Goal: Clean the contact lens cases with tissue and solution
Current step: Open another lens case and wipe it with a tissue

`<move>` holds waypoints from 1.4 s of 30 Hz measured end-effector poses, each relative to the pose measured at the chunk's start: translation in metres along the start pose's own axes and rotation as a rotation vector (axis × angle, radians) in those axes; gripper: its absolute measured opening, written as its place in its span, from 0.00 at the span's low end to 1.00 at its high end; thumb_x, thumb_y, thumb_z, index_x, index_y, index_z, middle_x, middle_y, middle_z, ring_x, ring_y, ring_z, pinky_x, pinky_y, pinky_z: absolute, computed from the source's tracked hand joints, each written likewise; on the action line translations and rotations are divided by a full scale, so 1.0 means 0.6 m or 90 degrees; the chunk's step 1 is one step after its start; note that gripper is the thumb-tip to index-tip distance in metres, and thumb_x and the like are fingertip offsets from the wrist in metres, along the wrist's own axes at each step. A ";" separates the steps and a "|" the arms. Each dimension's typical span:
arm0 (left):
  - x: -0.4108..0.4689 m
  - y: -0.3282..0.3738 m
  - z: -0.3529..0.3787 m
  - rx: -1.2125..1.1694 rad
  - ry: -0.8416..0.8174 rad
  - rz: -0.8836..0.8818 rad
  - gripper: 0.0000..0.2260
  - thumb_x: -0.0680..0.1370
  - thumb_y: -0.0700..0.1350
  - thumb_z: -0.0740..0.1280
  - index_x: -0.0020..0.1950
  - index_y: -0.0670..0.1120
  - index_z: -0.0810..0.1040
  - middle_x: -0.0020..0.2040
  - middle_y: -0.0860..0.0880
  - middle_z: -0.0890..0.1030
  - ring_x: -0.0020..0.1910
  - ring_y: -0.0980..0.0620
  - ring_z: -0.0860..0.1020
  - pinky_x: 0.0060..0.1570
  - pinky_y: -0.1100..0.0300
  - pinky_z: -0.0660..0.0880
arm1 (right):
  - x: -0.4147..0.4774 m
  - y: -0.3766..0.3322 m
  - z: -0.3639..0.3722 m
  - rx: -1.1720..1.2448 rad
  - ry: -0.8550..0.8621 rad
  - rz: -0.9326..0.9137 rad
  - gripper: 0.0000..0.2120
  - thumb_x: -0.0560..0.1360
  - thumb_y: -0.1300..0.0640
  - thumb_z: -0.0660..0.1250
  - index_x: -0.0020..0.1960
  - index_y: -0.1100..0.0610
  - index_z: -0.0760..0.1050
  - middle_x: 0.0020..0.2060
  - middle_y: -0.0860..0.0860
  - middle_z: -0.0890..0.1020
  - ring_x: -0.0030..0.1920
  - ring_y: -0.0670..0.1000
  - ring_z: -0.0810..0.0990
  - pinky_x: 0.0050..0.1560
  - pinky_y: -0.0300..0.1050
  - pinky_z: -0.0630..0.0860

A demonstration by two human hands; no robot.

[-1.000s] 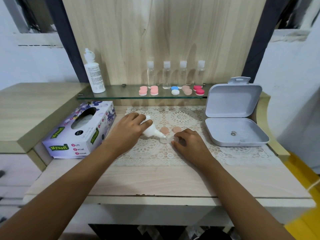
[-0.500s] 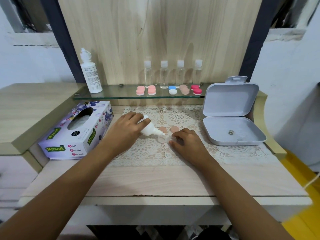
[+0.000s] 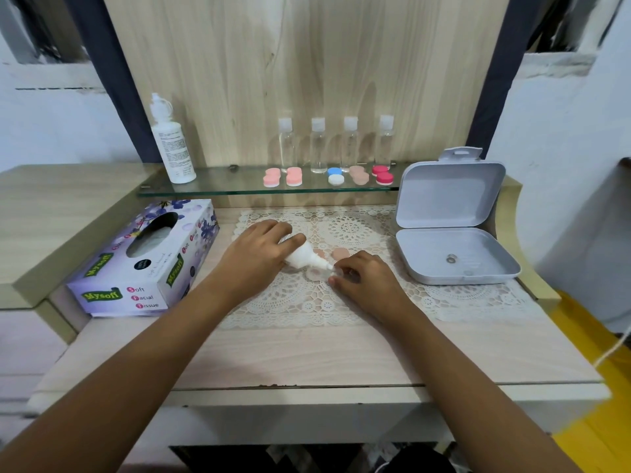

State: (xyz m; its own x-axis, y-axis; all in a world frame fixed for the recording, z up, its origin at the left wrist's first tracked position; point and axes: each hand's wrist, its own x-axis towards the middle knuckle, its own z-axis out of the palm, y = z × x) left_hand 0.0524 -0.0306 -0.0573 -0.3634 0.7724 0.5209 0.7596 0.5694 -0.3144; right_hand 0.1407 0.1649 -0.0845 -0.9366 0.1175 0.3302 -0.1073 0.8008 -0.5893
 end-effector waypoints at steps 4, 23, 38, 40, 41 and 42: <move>0.002 0.001 -0.002 0.003 0.005 0.006 0.22 0.64 0.38 0.77 0.56 0.41 0.78 0.49 0.40 0.79 0.47 0.39 0.78 0.46 0.48 0.77 | -0.001 -0.001 -0.002 0.000 -0.006 0.002 0.09 0.71 0.53 0.69 0.49 0.56 0.81 0.44 0.53 0.77 0.49 0.55 0.72 0.49 0.46 0.70; 0.006 0.005 0.004 0.022 0.029 0.007 0.22 0.62 0.37 0.79 0.54 0.42 0.79 0.48 0.41 0.80 0.46 0.40 0.78 0.46 0.49 0.76 | -0.001 -0.002 -0.003 -0.008 -0.012 -0.003 0.09 0.72 0.53 0.69 0.48 0.58 0.80 0.44 0.55 0.78 0.48 0.56 0.73 0.49 0.47 0.71; 0.004 0.005 0.011 0.013 0.028 -0.001 0.23 0.62 0.37 0.78 0.55 0.42 0.79 0.48 0.41 0.80 0.46 0.39 0.78 0.46 0.48 0.76 | 0.000 0.001 -0.003 -0.013 -0.008 -0.015 0.09 0.72 0.53 0.68 0.48 0.56 0.80 0.40 0.50 0.73 0.46 0.55 0.72 0.45 0.45 0.68; 0.002 0.004 0.011 0.006 0.026 -0.005 0.23 0.62 0.38 0.78 0.56 0.41 0.78 0.48 0.41 0.80 0.46 0.39 0.78 0.46 0.48 0.76 | 0.000 0.001 -0.003 -0.013 -0.008 -0.012 0.09 0.72 0.52 0.68 0.48 0.56 0.80 0.39 0.50 0.73 0.46 0.55 0.72 0.44 0.45 0.67; 0.001 0.003 0.011 0.000 0.026 -0.008 0.23 0.63 0.39 0.78 0.56 0.41 0.78 0.48 0.40 0.80 0.46 0.39 0.78 0.45 0.48 0.76 | 0.000 0.001 -0.002 -0.011 -0.007 -0.010 0.09 0.72 0.52 0.68 0.48 0.56 0.80 0.40 0.49 0.73 0.47 0.55 0.72 0.44 0.44 0.67; 0.000 0.003 0.011 -0.004 0.026 -0.011 0.23 0.63 0.39 0.78 0.56 0.40 0.78 0.49 0.40 0.80 0.46 0.39 0.78 0.45 0.48 0.77 | 0.000 0.001 -0.002 -0.009 -0.006 -0.008 0.10 0.72 0.52 0.68 0.49 0.56 0.80 0.40 0.49 0.73 0.47 0.54 0.72 0.44 0.43 0.66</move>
State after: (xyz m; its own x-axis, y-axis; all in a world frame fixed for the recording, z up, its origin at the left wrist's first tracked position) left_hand 0.0506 -0.0277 -0.0631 -0.3544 0.7497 0.5589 0.7567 0.5810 -0.2996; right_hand 0.1409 0.1659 -0.0838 -0.9380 0.1017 0.3315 -0.1149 0.8108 -0.5739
